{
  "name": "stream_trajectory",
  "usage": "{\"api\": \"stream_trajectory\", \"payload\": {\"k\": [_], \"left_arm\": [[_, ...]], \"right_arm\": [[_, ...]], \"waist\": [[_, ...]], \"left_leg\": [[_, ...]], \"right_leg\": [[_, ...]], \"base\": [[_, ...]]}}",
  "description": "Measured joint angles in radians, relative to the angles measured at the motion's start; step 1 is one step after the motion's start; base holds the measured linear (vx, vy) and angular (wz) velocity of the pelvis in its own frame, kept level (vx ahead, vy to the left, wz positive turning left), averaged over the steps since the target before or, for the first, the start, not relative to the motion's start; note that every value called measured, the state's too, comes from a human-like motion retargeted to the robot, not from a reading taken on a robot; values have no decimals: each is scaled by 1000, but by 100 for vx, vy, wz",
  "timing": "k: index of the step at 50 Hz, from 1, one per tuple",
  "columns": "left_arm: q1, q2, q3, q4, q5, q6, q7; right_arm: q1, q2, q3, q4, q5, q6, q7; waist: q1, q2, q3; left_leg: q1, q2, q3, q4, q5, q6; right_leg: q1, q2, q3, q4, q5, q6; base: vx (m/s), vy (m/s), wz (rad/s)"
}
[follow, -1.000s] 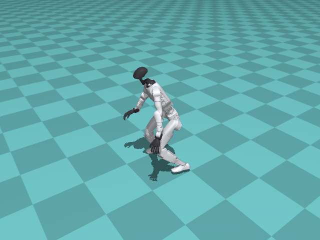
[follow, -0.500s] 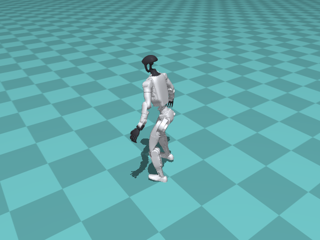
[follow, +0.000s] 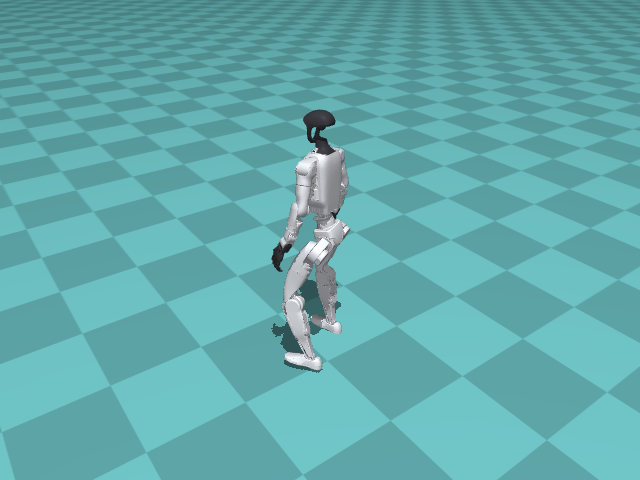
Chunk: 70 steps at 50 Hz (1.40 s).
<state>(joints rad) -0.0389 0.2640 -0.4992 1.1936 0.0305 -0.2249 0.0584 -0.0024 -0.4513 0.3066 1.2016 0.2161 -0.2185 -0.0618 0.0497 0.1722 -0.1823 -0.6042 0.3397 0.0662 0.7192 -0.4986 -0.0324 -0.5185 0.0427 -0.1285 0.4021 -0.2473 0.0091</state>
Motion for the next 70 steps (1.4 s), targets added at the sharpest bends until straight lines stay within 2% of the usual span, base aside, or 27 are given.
{"api": "stream_trajectory", "payload": {"k": [11,28,48,70], "left_arm": [[16,-9,-46,47,12,-1,-43],[42,-28,-22,56,32,-2,-32],[51,-53,-26,79,58,15,-58],[49,-60,-45,97,64,34,-93]], "right_arm": [[22,8,-9,38,55,5,48],[53,-8,-46,54,86,9,51],[68,-19,-46,62,68,29,79],[64,-14,-31,88,56,55,119]], "waist": [[20,0,-20],[0,-26,-48],[-26,-61,-59],[-33,-84,-60]], "left_leg": [[70,-11,-5,-40,-31,11],[213,-63,31,-228,-29,48],[311,-121,61,-360,16,61],[346,-144,71,-395,34,71]], "right_leg": [[99,18,-14,-91,34,16],[197,-20,-22,-185,74,60],[238,-69,-17,-199,89,92],[244,-92,-17,-174,75,104]], "base": [[0,0,0],[1,3,3],[0,0,0],[0,0,0]]}}
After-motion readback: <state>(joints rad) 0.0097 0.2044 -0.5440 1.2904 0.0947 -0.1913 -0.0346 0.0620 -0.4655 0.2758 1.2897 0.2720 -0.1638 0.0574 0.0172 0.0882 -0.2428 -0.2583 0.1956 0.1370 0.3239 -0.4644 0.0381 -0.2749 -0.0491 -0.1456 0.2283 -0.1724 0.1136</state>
